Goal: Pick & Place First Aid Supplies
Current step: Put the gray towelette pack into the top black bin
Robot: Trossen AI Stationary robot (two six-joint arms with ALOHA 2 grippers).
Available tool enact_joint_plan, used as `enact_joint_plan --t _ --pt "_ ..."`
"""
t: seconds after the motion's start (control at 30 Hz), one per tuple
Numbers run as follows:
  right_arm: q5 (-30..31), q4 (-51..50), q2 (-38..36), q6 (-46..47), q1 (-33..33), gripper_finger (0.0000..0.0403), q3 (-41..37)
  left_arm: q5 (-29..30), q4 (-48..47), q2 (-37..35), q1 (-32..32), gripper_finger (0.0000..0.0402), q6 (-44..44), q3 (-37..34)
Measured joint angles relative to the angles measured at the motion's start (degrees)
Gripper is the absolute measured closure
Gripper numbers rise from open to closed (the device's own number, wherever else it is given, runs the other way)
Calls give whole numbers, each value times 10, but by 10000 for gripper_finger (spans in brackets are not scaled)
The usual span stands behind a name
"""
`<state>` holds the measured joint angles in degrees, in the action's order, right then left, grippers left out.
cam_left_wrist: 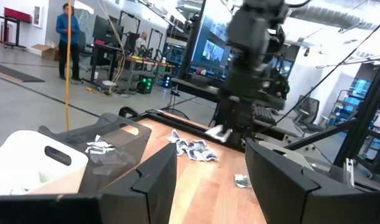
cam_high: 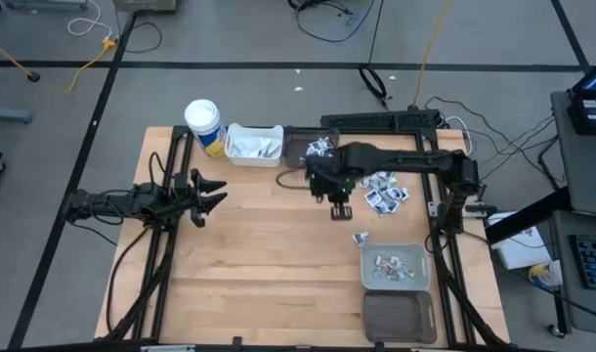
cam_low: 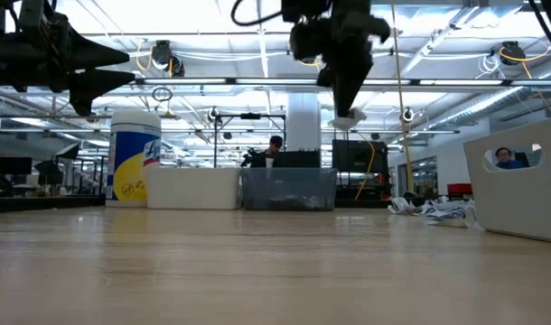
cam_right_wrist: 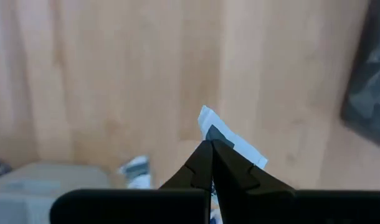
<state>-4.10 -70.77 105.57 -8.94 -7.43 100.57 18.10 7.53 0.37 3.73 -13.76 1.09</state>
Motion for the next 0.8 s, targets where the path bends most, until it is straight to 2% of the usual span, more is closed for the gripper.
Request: enact_joint_plan --t 0.13,0.27,0.6,0.8 --pt "-2 8 25 -35 -48 403 5 0 0 0 0 206 0 0" --pt "30 6 56 -80 -93 403 37 0 0 0 0 206 0 0" --pt "43 -30 177 -155 -189 403 194 0 0 0 0 206 0 0" --pt "74 -30 224 -158 -233 403 253 0 0 0 0 206 0 0"
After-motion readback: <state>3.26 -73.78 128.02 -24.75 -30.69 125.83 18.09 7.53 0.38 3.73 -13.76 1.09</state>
